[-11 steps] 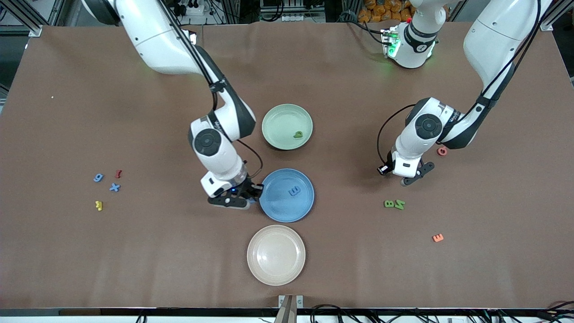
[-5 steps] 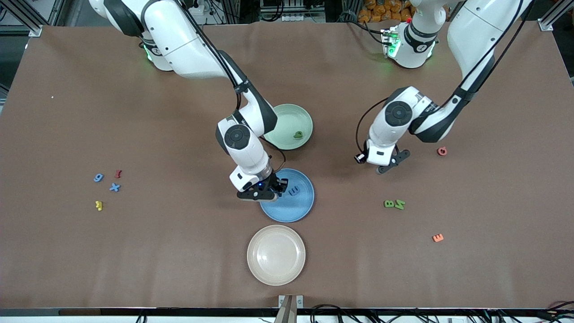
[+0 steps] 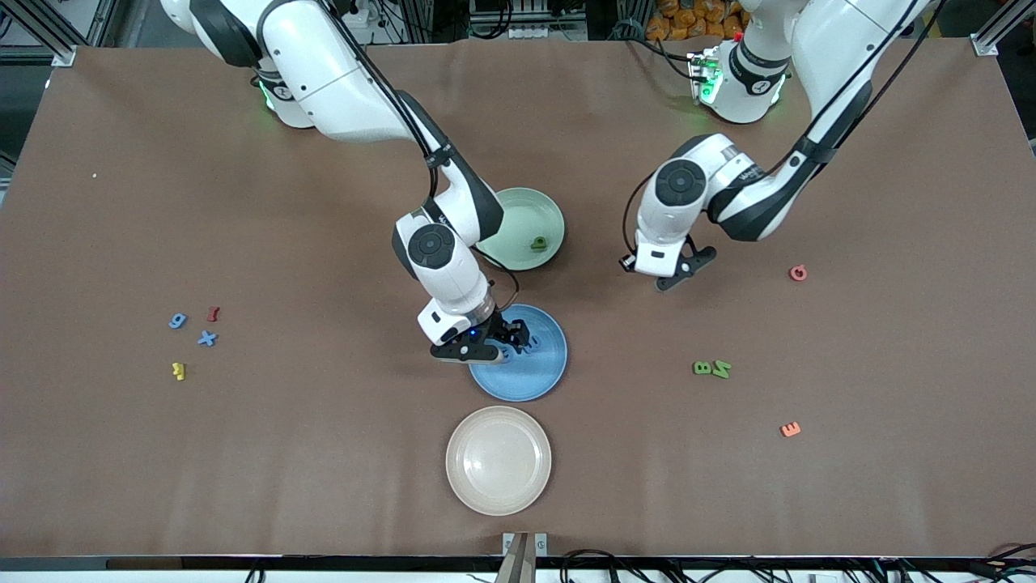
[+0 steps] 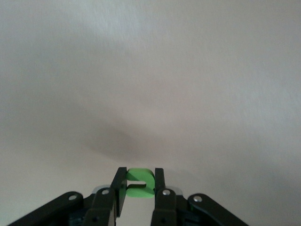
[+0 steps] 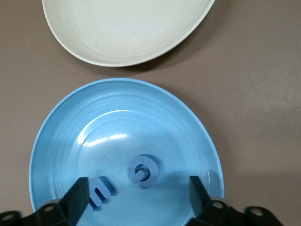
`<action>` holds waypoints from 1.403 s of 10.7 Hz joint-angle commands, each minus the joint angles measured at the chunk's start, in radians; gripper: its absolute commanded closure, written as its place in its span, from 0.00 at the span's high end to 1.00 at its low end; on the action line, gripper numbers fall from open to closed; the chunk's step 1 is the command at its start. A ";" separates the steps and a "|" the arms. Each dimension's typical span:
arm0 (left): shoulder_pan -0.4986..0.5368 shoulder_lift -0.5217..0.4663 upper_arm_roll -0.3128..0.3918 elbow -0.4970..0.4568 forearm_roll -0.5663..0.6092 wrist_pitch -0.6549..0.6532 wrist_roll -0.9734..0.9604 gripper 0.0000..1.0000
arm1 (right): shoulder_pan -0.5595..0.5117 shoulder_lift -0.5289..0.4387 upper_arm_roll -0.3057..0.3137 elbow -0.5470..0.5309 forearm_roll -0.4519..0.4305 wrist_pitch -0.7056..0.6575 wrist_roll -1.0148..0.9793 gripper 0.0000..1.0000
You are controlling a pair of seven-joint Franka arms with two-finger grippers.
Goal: Sort letters by color into matching plates
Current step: 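Release the u on the green plate while the right gripper returns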
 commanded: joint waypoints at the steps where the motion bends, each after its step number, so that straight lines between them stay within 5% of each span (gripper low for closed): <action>1: 0.003 -0.021 -0.092 -0.012 0.018 -0.069 -0.101 0.00 | -0.014 -0.010 -0.015 0.014 0.005 -0.027 -0.060 1.00; 5: -0.052 0.003 -0.133 0.011 0.018 -0.070 -0.218 0.00 | -0.123 -0.083 -0.045 0.014 0.003 -0.209 -0.232 1.00; 9: -0.178 0.101 -0.127 0.163 0.017 -0.070 -0.336 0.00 | -0.273 -0.152 -0.045 0.002 0.003 -0.330 -0.411 1.00; 13: -0.354 0.151 0.008 0.283 0.014 -0.070 -0.387 0.00 | -0.451 -0.294 -0.055 -0.173 0.005 -0.337 -0.675 1.00; 15: -0.358 0.154 0.026 0.283 0.003 -0.079 -0.385 0.99 | -0.529 -0.349 -0.057 -0.262 0.003 -0.337 -0.782 1.00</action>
